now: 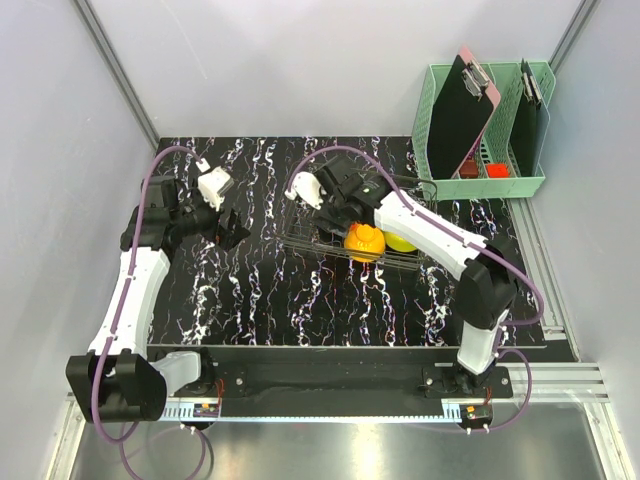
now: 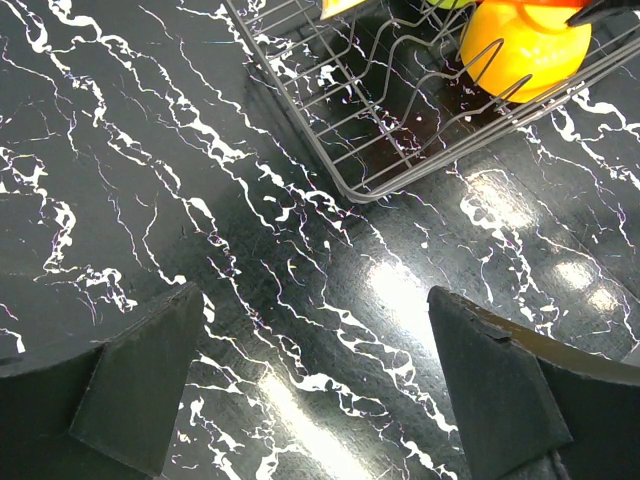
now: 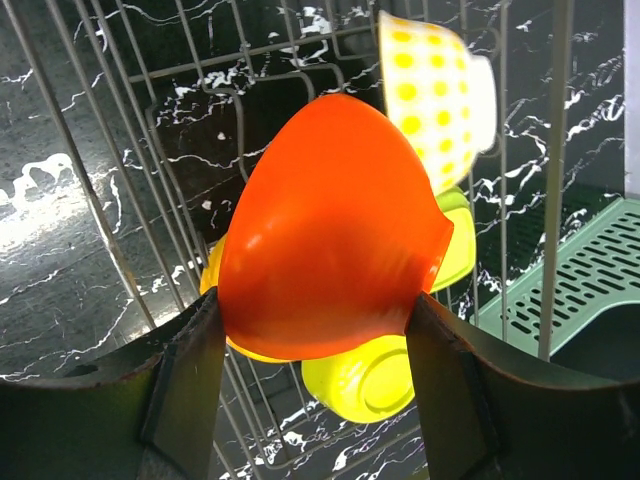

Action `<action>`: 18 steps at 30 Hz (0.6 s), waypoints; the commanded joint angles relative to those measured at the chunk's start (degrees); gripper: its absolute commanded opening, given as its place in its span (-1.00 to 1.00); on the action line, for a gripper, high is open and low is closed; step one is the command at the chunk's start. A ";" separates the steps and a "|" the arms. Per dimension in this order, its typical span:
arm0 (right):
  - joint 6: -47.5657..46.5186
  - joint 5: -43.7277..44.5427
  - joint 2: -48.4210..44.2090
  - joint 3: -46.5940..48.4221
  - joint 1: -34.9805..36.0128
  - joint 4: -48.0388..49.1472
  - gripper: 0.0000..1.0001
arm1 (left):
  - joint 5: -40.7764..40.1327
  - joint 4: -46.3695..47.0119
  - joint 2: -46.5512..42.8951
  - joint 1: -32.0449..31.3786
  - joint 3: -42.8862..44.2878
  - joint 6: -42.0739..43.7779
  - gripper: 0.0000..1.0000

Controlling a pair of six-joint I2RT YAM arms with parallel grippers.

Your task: Load the bowls into the dish rack

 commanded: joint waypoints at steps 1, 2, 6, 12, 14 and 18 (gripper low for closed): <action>-1.66 2.26 0.63 0.13 1.74 2.97 -1.00 | 1.67 2.60 -1.21 0.42 -0.23 0.39 0.98; -1.66 2.26 1.15 0.13 1.91 2.97 -1.00 | 1.75 2.52 -1.21 0.51 -0.23 0.39 0.98; -1.66 2.61 2.21 0.48 2.79 3.14 -1.00 | 1.76 2.78 -1.12 0.51 -0.40 0.39 0.98; -1.93 2.87 4.06 1.09 3.58 3.23 -1.00 | 2.02 2.78 -1.12 0.59 -0.49 0.65 0.98; -1.93 3.14 4.85 1.44 3.85 3.40 -1.00 | 2.02 2.78 -1.03 0.68 -0.49 0.56 0.98; -1.84 4.10 6.34 3.02 4.29 3.84 -1.00 | 2.46 2.78 -1.03 0.77 -0.67 0.56 0.98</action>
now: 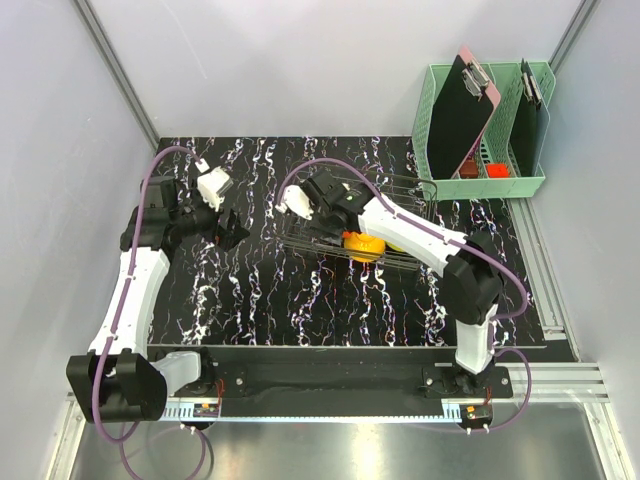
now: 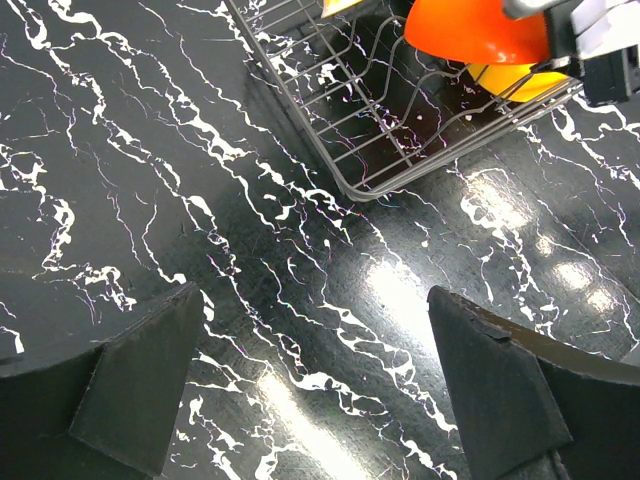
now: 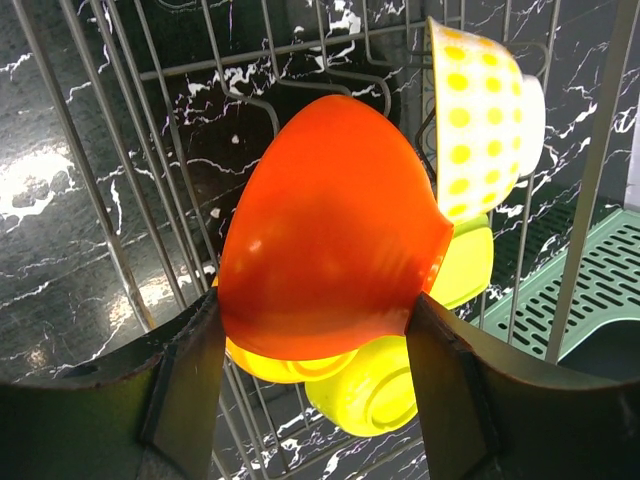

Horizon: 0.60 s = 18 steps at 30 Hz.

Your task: Load the bowls into the dish rack

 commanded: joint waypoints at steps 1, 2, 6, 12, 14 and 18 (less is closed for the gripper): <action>-0.27 0.74 2.19 3.35 1.60 3.10 -1.00 | 2.17 2.76 -1.12 0.46 -0.54 0.63 0.98; -0.27 1.35 2.46 3.70 1.69 3.10 -1.00 | 2.17 2.76 -1.12 0.46 -0.80 0.71 0.98; -0.35 2.85 3.69 5.46 2.22 3.37 -1.00 | 2.44 2.76 -1.12 0.55 -1.15 0.98 0.98; -1.49 3.73 5.53 5.99 3.09 3.54 -1.00 | 2.79 2.85 -1.03 0.99 -1.59 1.51 0.98; -1.85 4.16 5.88 5.91 3.36 3.45 -1.00 | 3.05 2.76 -1.03 1.08 -1.77 1.51 0.98; 1.66 5.75 6.68 8.44 3.62 3.63 -1.00 | 3.32 2.76 -0.94 1.17 -2.03 1.59 0.98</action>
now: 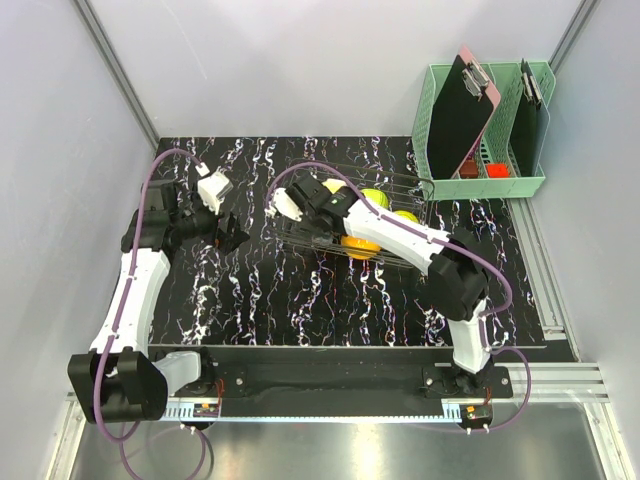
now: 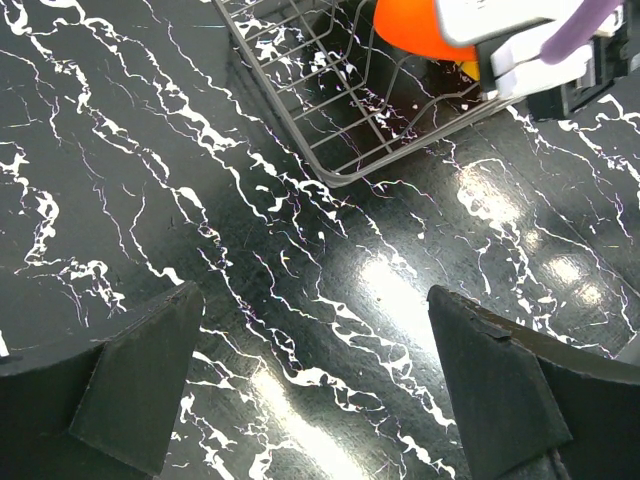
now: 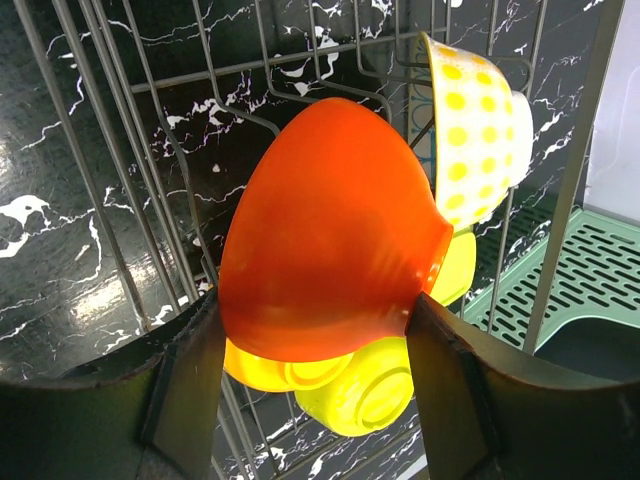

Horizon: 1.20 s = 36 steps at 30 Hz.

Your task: Load the bowls into the dish rack

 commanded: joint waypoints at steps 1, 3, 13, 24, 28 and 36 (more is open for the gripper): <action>3.54 -0.33 1.67 4.60 1.07 2.95 -1.00 | 2.20 2.39 -0.86 0.29 -0.35 1.00 0.98; 4.34 -0.15 1.23 5.66 0.98 2.86 -1.00 | 2.20 2.48 -0.85 0.47 -0.44 1.18 0.98; 0.48 1.16 2.90 4.35 3.17 2.78 -0.82 | 3.17 2.39 -0.77 0.91 -0.70 1.18 0.98; -1.19 2.75 6.33 4.96 4.23 2.60 0.45 | 3.43 2.39 -1.03 1.17 -1.31 1.71 0.98; -1.02 3.89 6.68 5.14 4.23 3.12 0.86 | 3.87 2.39 -0.85 1.44 -1.49 1.80 0.98; -0.66 5.38 7.38 6.72 4.23 3.92 0.99 | 4.31 2.39 -0.59 1.61 -1.84 1.71 0.98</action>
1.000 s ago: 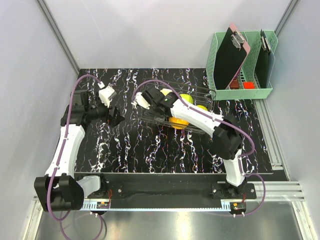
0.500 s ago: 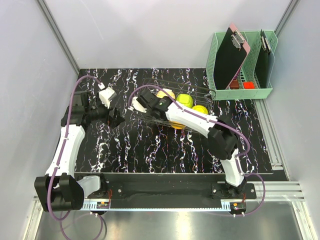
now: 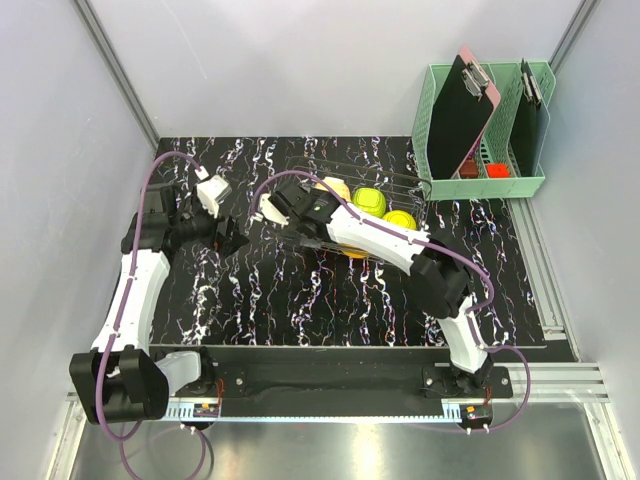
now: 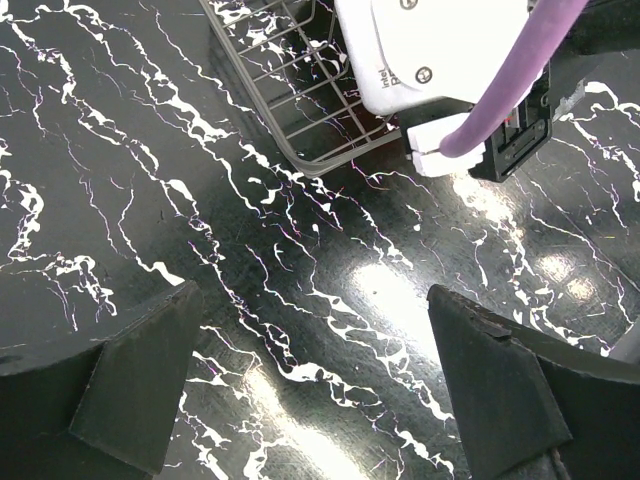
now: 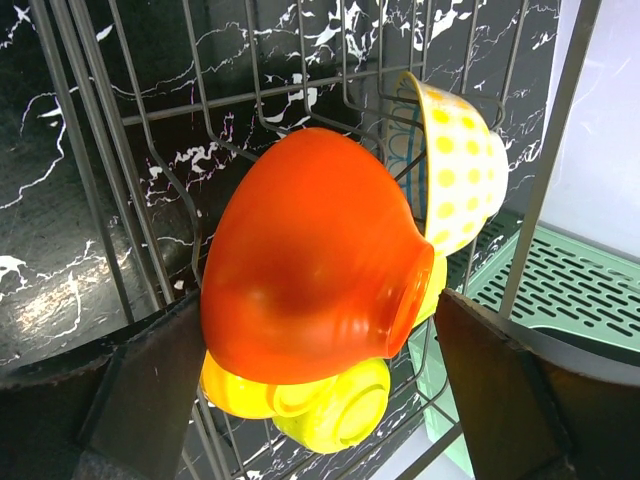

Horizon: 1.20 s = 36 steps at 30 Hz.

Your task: Load the bowls into the dish rack

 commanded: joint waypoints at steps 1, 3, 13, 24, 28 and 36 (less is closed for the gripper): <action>1.35 -1.22 1.40 2.54 0.93 1.78 0.99 | 2.50 2.45 -0.50 0.32 -0.40 0.75 0.98; 1.35 -1.13 0.96 2.99 0.93 1.78 0.99 | 2.50 2.45 -0.50 0.50 -0.40 0.83 0.98; 0.82 -0.78 -0.28 4.57 0.93 1.78 0.99 | 3.03 2.45 -0.06 0.67 0.30 0.48 0.98; 1.08 1.07 2.45 4.04 -0.74 3.01 0.65 | 2.50 2.19 -0.85 1.02 0.30 0.83 0.98; 1.96 1.42 2.62 4.48 -2.32 3.01 0.57 | 2.94 2.19 -0.50 1.20 0.30 0.66 0.98; 3.37 -0.42 2.71 4.21 -3.64 2.48 0.45 | 3.11 2.19 -0.24 1.20 0.04 0.83 0.98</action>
